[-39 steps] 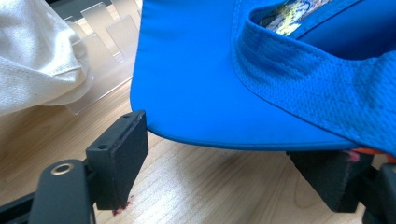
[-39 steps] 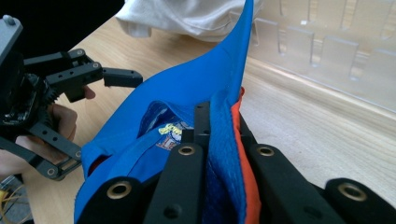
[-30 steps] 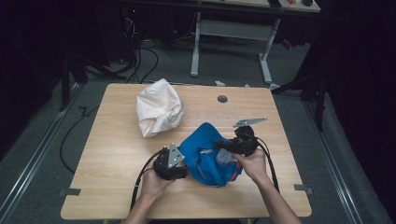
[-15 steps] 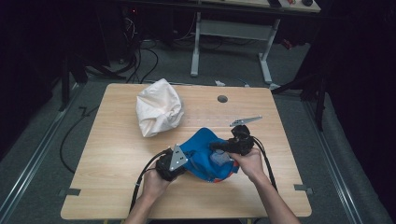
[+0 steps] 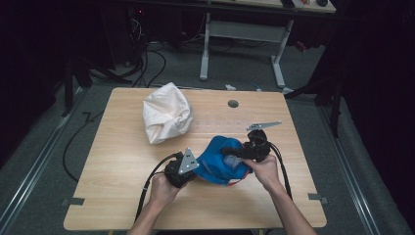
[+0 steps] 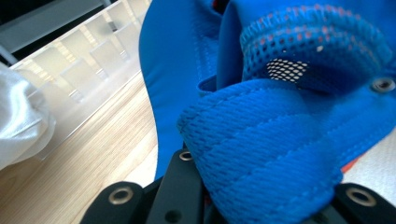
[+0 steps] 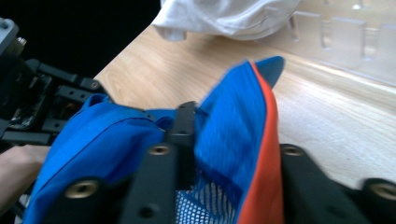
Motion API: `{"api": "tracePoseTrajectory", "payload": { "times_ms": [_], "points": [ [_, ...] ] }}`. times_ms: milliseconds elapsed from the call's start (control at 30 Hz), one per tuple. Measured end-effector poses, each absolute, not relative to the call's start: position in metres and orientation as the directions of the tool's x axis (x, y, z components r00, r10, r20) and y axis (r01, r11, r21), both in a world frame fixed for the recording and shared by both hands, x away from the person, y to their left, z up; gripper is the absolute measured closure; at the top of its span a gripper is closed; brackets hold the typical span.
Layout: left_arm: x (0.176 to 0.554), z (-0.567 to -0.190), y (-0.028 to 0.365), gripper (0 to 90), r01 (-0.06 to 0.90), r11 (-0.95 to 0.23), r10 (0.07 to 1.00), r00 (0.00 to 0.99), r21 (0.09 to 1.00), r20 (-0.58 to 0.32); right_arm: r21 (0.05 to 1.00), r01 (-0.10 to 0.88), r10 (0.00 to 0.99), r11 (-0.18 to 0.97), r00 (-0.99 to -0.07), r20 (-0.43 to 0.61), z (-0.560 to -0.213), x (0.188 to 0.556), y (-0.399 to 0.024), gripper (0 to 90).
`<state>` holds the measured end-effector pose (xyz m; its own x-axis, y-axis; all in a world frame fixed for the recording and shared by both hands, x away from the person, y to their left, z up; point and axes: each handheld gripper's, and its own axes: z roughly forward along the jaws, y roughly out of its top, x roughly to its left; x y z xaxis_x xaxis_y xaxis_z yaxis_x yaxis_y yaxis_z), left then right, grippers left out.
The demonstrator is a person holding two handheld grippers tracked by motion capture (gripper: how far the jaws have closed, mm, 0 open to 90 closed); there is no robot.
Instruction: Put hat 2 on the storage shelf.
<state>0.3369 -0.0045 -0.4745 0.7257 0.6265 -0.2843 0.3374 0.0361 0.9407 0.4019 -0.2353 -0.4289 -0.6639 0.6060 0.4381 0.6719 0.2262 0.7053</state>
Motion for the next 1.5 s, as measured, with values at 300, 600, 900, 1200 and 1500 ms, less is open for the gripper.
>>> {"api": "tracePoseTrajectory", "payload": {
  "times_ms": [300, 600, 900, 1200, 1500],
  "points": [
    [0.338, -0.469, -0.002, 86.4, 0.350, 0.022, 0.618, 0.731, 0.936, -0.288, 0.762, 0.644, 0.660, 0.066, -0.601, 0.451, -0.420, 0.401, -0.256, 40.1],
    [0.343, -0.461, 0.003, 86.4, 0.372, 0.084, 0.614, 0.711, 0.924, -0.342, 0.816, 0.578, 0.745, 0.016, -0.551, 0.376, -0.418, 0.392, -0.277, 40.2],
    [0.355, -0.453, 0.012, 86.3, 0.411, 0.154, 0.618, 0.669, 0.898, -0.412, 0.822, 0.563, 0.853, 0.081, -0.466, 0.235, -0.448, 0.381, -0.290, 40.2],
    [0.362, -0.450, 0.016, 86.3, 0.438, 0.202, 0.617, 0.638, 0.876, -0.461, 0.786, 0.590, 0.909, 0.186, -0.406, 0.089, -0.492, 0.371, -0.291, 39.0],
    [0.375, -0.437, 0.014, 86.2, 0.447, 0.253, 0.617, 0.608, 0.858, -0.500, 0.735, 0.618, 0.933, 0.278, -0.357, -0.052, -0.523, 0.367, -0.292, 38.1]
  ]
}}
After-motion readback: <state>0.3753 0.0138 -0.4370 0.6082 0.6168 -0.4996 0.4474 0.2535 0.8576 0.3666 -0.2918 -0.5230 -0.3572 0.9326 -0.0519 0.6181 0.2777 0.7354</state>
